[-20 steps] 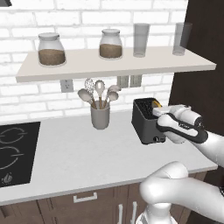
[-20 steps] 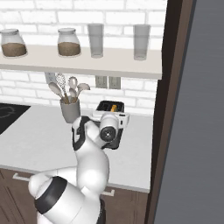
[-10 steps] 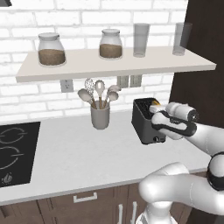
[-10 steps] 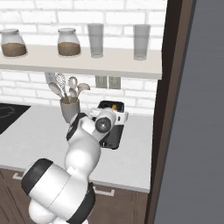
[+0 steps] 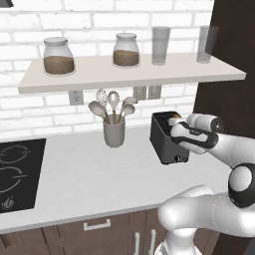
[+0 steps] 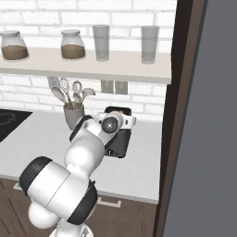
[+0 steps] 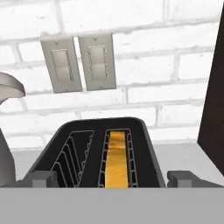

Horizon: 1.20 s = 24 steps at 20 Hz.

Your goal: Start the toaster. Once the lever pops up, take the bread to the plate on the dining counter.

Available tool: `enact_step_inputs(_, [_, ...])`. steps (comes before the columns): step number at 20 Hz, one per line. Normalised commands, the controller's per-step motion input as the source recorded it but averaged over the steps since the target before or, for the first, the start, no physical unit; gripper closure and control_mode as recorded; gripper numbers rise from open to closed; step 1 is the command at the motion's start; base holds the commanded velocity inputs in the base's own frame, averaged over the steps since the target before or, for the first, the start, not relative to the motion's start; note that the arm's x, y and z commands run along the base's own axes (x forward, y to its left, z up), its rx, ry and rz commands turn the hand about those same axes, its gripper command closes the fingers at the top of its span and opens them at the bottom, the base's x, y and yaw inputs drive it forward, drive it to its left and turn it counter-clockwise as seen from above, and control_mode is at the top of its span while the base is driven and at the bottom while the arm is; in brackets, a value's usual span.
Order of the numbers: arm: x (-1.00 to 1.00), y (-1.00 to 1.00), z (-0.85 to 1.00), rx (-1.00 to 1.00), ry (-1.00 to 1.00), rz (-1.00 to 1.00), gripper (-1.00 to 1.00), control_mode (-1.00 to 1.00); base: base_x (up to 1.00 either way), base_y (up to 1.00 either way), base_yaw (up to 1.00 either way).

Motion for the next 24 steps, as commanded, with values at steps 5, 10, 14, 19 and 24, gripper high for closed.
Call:
enact_step_inputs(5, [0.01,-0.02,-0.07,0.0,0.01,0.0,-1.0,-1.0,0.0,0.0,0.0])
enact_step_inputs(10, [0.03,0.0,-0.11,0.0,0.04,0.0,-1.0,-1.0,0.0,0.0,0.0])
enact_step_inputs(14, [0.03,0.0,-0.19,0.0,0.06,0.0,-1.0,-1.0,0.0,0.0,0.0])
enact_step_inputs(19, [0.13,0.0,-0.09,0.0,0.04,0.0,-1.0,-1.0,0.0,0.0,0.0])
enact_step_inputs(24, [0.16,0.0,0.0,0.0,0.01,0.0,1.0,-1.0,0.0,0.0,0.0])
